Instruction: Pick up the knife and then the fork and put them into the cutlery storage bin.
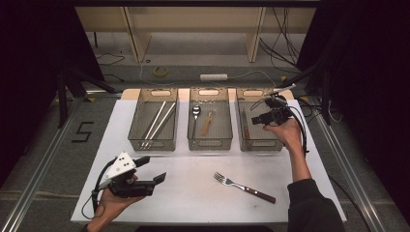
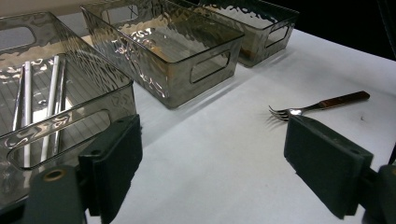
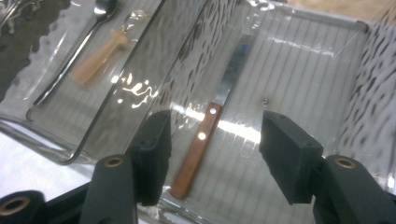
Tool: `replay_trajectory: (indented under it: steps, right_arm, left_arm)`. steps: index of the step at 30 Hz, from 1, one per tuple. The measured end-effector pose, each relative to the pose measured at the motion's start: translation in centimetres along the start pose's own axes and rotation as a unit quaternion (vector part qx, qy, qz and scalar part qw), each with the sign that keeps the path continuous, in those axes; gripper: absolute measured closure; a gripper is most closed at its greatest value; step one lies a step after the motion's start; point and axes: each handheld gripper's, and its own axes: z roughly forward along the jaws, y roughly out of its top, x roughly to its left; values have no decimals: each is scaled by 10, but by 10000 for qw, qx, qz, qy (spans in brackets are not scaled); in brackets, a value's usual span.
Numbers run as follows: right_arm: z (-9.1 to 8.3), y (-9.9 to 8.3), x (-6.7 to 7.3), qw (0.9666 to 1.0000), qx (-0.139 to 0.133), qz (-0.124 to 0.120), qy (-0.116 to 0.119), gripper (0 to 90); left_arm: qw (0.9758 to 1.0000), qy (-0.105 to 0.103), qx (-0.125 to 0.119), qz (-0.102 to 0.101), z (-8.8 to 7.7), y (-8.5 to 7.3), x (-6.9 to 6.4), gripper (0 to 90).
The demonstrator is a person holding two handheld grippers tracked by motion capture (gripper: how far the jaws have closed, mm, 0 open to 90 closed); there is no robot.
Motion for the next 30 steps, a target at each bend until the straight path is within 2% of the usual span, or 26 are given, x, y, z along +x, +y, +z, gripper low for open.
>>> replay_trajectory:
  steps: [8,19,30]
  right_arm:
    - [-12,-6,5,9996,-117,-244,12,379]
    - [-24,-22,21,9974,-179,-648,265,333]
    - [-35,-36,33,9949,-308,-867,423,319]
  left_arm:
    - [10000,6,15,3,0,0,0,186]
    - [10000,11,23,-3,1,0,0,184]
    - [10000,10,26,-13,1,0,1,184]
